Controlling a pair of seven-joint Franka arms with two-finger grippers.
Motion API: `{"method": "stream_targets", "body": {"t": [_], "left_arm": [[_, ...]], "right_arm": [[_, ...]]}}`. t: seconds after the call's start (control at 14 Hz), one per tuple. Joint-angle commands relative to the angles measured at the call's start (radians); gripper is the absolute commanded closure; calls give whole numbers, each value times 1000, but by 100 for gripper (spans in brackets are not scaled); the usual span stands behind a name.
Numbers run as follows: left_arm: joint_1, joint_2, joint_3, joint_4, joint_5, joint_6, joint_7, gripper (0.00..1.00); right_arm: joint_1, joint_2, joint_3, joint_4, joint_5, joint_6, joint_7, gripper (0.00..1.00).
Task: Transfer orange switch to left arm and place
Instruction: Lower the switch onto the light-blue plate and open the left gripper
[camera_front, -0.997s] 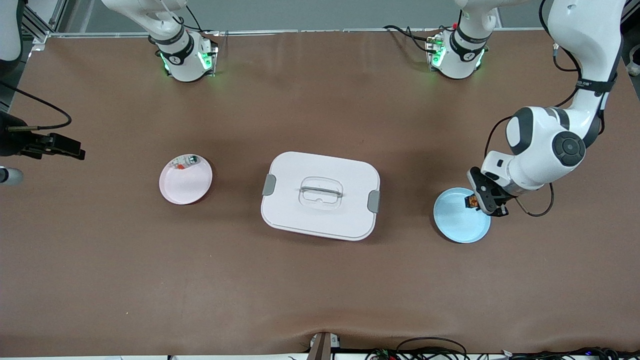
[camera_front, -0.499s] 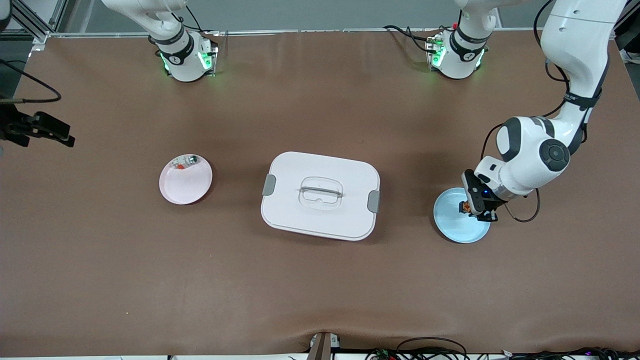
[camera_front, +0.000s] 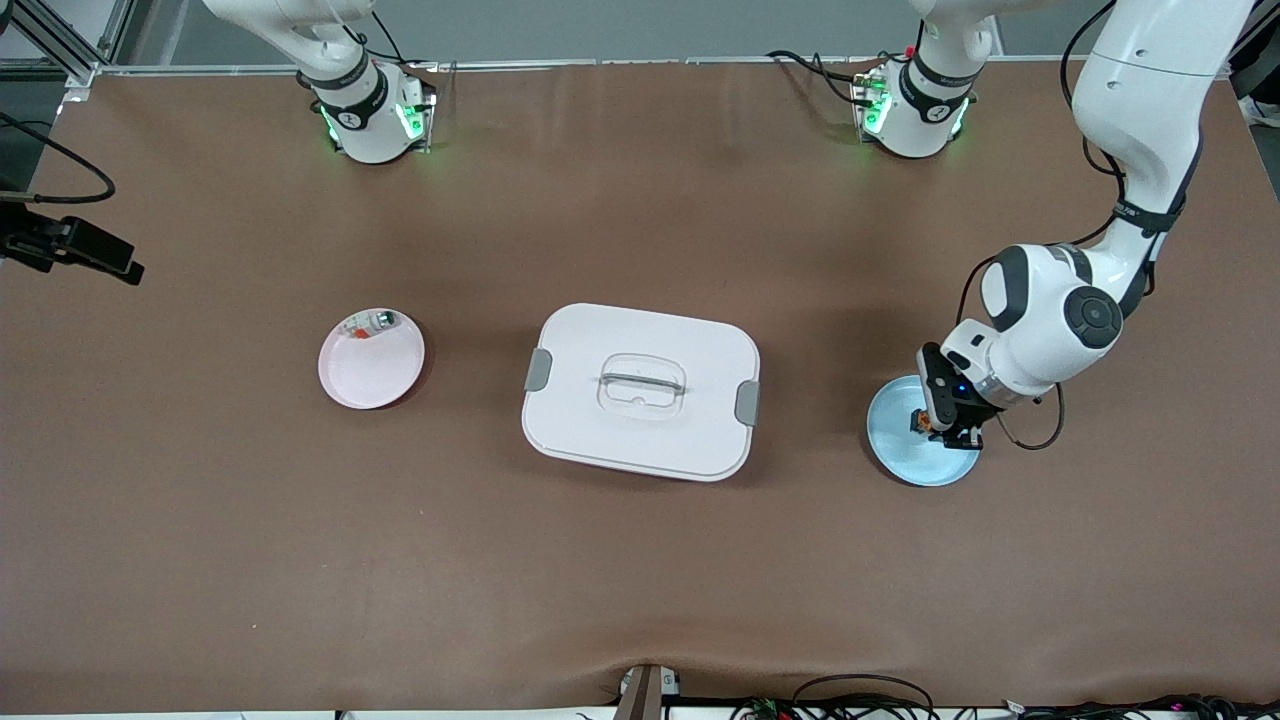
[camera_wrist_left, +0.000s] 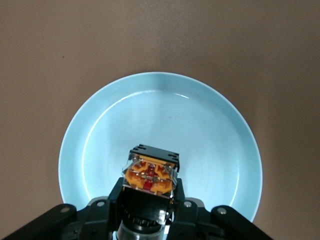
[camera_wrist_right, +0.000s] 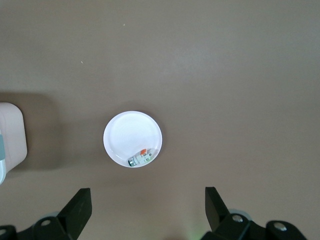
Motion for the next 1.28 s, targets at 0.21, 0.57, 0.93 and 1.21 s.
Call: {"method": "stream_targets", "body": {"t": [0.21, 0.57, 0.93, 1.21], "left_arm": [[5, 34, -6, -1, 39, 50, 15, 92], [8, 39, -6, -4, 38, 64, 2, 59], [14, 2, -6, -33, 38, 55, -91, 0], [19, -56, -7, -29, 38, -6, -189, 0]], "right_arm": [[40, 54, 13, 84, -37, -34, -4, 0], [62, 60, 11, 88, -30, -42, -7, 0], [21, 58, 4, 87, 101, -10, -104, 0], [3, 55, 4, 84, 66, -10, -229, 0]]}}
